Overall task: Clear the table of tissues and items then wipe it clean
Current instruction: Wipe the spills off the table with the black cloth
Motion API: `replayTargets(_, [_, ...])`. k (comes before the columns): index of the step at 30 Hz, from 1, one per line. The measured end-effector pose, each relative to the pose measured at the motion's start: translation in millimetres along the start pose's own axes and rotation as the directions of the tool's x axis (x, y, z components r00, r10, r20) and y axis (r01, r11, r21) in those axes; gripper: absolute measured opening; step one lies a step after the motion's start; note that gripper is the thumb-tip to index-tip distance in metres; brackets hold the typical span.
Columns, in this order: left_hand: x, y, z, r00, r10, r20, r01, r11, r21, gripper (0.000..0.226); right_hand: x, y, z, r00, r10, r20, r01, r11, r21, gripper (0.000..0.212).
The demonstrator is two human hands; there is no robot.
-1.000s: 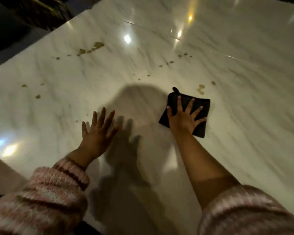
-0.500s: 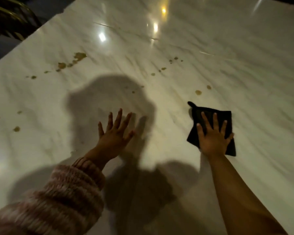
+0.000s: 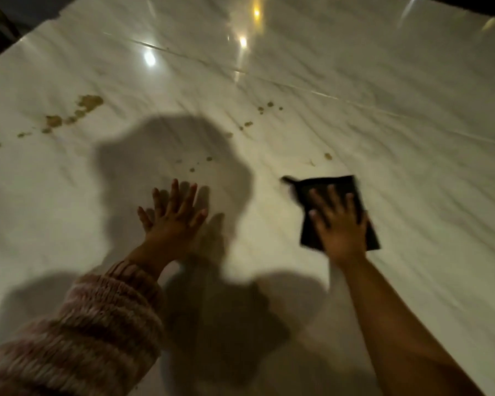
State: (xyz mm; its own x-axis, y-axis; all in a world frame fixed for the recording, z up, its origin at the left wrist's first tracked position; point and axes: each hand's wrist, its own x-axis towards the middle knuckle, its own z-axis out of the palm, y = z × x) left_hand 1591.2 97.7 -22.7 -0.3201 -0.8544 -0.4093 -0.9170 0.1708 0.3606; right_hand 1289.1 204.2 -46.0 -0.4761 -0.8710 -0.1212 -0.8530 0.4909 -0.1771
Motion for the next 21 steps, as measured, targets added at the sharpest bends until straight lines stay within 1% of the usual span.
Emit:
replayTargets(1, [2.1,1.3,0.4,1.000,0.002,-0.009,-0.002,1.000,0.004,0.060,25.3,9.9,-5.6,0.990,0.140,0.006,-0.140,0.989,0.042,0.054])
replayTargets(2, [3.3,1.3,0.7,1.000,0.004,-0.016,-0.003,1.000,0.013,0.061,50.6,12.6,-10.7,0.968,0.249,0.031,-0.251,0.965,0.077,0.052])
replayTargets(3, [3.5,0.5,0.6,1.000,0.003,-0.021,-0.003,1.000,0.021,0.062,73.0,7.7,-15.2,0.946,0.319,0.055,-0.323,0.942,0.093,0.052])
replayTargets(4, [4.1,-0.7,0.1,1.000,-0.003,-0.023,0.003,1.000,0.024,0.063,91.6,-4.0,-18.0,0.934,0.349,0.073,-0.355,0.930,0.094,0.052])
replayTargets(5, [4.9,-2.5,-0.7,1.000,-0.014,-0.024,0.015,1.000,0.020,0.063,104.1,-19.5,-17.4,0.938,0.338,0.079,-0.344,0.935,0.088,0.053])
replayTargets(6, [6.0,-4.1,-1.3,0.999,-0.032,-0.027,0.033,0.999,0.015,0.063,109.6,-37.8,-15.6,0.955,0.287,0.079,-0.294,0.952,0.085,0.053])
replayTargets(8, [7.3,-6.7,-3.2,0.996,-0.078,-0.037,0.079,0.997,0.025,0.062,98.2,-71.6,-7.5,0.993,0.101,0.059,-0.105,0.992,0.068,0.053])
replayTargets(9, [7.8,-7.1,-3.1,0.995,-0.093,-0.044,0.095,0.995,0.040,0.061,84.2,-82.4,-2.2,0.998,-0.018,0.062,0.016,0.999,0.044,0.052])
replayTargets(11, [9.8,-7.2,-0.6,0.994,-0.094,-0.056,0.098,0.993,0.059,0.062,54.3,-86.1,3.8,0.967,-0.241,0.088,0.242,0.970,-0.005,0.052])
replayTargets(12, [10.4,-7.0,0.2,0.994,-0.090,-0.056,0.092,0.994,0.050,0.063,46.5,-78.6,4.2,0.951,-0.293,0.095,0.296,0.955,-0.027,0.053])
replayTargets(13, [10.3,-7.3,0.4,0.995,-0.086,-0.054,0.089,0.995,0.038,0.065,47.7,-68.5,1.9,0.953,-0.291,0.078,0.295,0.955,-0.040,0.054])
replayTargets(14, [10.9,-8.5,0.2,0.995,-0.082,-0.047,0.084,0.996,0.033,0.064,59.5,-58.8,0.1,0.971,-0.234,0.039,0.236,0.971,-0.047,0.055])
replayTargets(16, [10.7,-11.6,-0.3,0.997,-0.065,-0.030,0.066,0.997,0.038,0.060,102.8,-43.4,-4.4,1.000,-0.002,-0.020,0.002,1.000,0.017,0.053])
replayTargets(17, [10.0,-12.3,-0.2,0.998,-0.051,-0.027,0.052,0.998,0.034,0.059,127.6,-42.2,-8.8,0.992,0.122,-0.013,-0.121,0.990,0.072,0.051])
replayTargets(18, [8.7,-11.6,0.5,0.999,-0.039,-0.031,0.040,0.999,0.025,0.058,150.5,-45.9,-12.9,0.978,0.208,0.004,-0.208,0.973,0.099,0.051])
replayTargets(19, [8.4,-11.5,1.2,0.999,-0.031,-0.039,0.031,0.999,0.017,0.058,170.2,-56.3,-14.5,0.968,0.251,0.022,-0.252,0.962,0.103,0.052])
replayTargets(20, [7.8,-10.5,1.1,0.999,-0.032,-0.039,0.032,0.999,0.010,0.057,184.5,-71.9,-14.3,0.967,0.252,0.034,-0.254,0.962,0.098,0.052])
replayTargets(21, [7.6,-10.2,1.2,0.999,-0.036,-0.032,0.036,0.999,0.004,0.057,191.8,-91.5,-11.8,0.975,0.215,0.046,-0.219,0.972,0.091,0.053])
